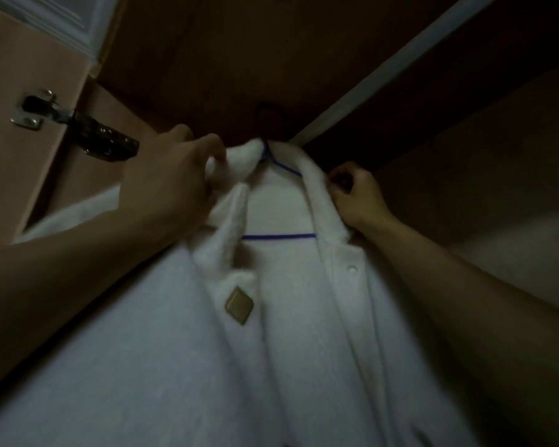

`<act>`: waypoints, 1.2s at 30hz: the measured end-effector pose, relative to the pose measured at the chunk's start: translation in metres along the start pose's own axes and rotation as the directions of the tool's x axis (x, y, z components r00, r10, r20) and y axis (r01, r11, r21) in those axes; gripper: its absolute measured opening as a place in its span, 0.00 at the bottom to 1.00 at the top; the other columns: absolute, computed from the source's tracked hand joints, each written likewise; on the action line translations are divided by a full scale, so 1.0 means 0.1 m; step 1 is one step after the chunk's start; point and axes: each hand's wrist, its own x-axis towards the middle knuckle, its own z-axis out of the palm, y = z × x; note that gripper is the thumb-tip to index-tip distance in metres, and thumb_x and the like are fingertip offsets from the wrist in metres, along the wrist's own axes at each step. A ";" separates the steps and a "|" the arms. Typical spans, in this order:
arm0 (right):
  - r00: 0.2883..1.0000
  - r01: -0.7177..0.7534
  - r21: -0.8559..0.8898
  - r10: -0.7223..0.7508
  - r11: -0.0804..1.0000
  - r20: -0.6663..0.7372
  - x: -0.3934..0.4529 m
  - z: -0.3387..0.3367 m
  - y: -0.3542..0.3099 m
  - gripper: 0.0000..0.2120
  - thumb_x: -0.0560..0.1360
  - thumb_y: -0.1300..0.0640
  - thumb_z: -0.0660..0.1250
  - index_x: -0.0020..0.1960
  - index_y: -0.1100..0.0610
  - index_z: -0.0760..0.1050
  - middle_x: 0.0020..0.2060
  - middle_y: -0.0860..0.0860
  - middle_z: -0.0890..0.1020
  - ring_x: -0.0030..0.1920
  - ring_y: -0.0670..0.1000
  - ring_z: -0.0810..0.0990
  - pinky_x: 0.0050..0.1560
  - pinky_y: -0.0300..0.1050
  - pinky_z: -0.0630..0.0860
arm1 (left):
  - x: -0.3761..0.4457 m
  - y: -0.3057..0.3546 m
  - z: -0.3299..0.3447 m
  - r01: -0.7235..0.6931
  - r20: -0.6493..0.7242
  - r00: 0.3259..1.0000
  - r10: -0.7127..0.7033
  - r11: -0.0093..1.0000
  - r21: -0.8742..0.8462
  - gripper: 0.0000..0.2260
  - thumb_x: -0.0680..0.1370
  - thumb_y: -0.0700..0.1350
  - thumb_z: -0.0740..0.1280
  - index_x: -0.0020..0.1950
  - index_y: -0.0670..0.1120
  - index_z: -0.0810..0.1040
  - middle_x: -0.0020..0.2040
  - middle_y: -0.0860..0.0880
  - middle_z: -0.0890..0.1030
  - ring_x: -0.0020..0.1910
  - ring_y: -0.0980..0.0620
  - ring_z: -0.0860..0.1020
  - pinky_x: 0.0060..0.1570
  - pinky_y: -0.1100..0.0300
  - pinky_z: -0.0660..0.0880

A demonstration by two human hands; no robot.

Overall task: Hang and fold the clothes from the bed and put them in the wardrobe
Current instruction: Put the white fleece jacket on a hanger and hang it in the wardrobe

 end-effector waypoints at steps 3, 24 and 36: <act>0.999 -0.015 0.078 0.019 0.997 -0.044 -0.07 0.10 0.22 0.05 0.75 0.58 0.69 0.48 0.52 0.74 0.42 0.50 0.80 0.45 0.48 0.77 0.45 0.41 0.72 | -0.02 0.07 0.15 -0.005 0.002 1.000 0.005 0.999 0.039 0.12 0.76 0.45 0.71 0.59 0.49 0.78 0.52 0.42 0.75 0.44 0.43 0.71 0.38 0.51 0.69; 0.984 -0.154 0.005 0.153 0.988 0.092 -0.84 -0.11 0.36 0.19 0.83 0.49 0.55 0.73 0.48 0.61 0.70 0.54 0.69 0.67 0.53 0.68 0.65 0.49 0.66 | -0.57 0.57 -0.11 -0.079 0.340 0.940 0.015 0.981 0.176 0.32 0.76 0.65 0.47 0.77 0.52 0.61 0.76 0.43 0.63 0.72 0.40 0.63 0.67 0.42 0.63; 0.963 0.039 -0.473 0.093 0.880 0.252 -2.02 -0.15 0.60 0.36 0.73 0.36 0.41 0.79 0.45 0.42 0.79 0.50 0.52 0.78 0.53 0.50 0.74 0.63 0.53 | -1.01 0.47 -0.09 -0.245 0.570 0.822 0.018 0.914 0.324 0.36 0.73 0.71 0.31 0.80 0.62 0.44 0.82 0.46 0.44 0.80 0.39 0.41 0.74 0.33 0.37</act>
